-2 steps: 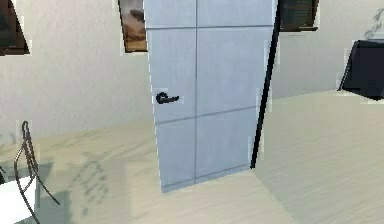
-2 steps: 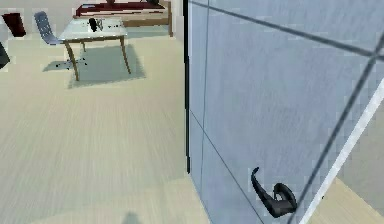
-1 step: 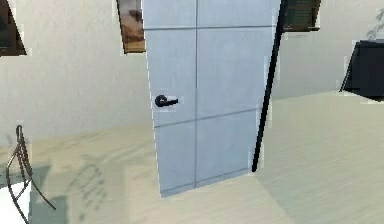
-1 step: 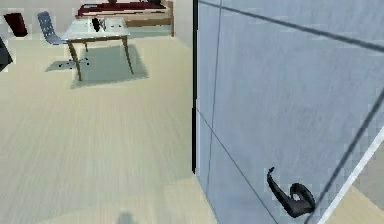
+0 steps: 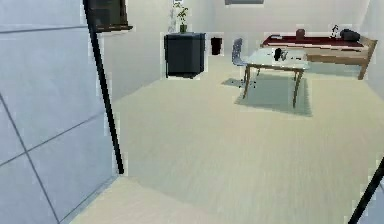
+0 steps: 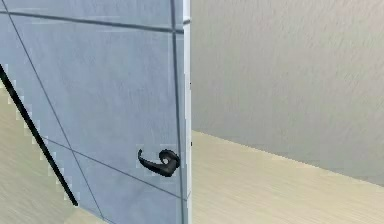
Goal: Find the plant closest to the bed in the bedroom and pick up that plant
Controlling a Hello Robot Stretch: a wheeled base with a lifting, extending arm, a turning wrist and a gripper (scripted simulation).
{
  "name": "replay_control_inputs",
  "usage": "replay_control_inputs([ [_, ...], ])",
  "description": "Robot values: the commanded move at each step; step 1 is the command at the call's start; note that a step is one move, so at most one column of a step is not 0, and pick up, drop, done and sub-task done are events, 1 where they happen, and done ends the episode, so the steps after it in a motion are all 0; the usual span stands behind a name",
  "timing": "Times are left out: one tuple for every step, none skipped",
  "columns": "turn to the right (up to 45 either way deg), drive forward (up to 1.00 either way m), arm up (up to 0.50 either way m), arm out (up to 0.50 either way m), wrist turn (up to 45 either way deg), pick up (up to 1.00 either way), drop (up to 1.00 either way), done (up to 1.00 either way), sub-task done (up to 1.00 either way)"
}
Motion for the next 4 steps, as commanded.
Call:
replay_control_inputs([
  [24.0,0.0,0.0,0.0,0.0,0.0,0.0,0.0,0.0],
  [0.0,1.0,0.0,0.0,0.0,0.0,0.0,0.0,0.0],
  [9.0,0.0,0.0,0.0,0.0,0.0,0.0,0.0,0.0],
  [0.0,0.3,0.0,0.0,0.0,0.0,0.0,0.0,0.0],
])
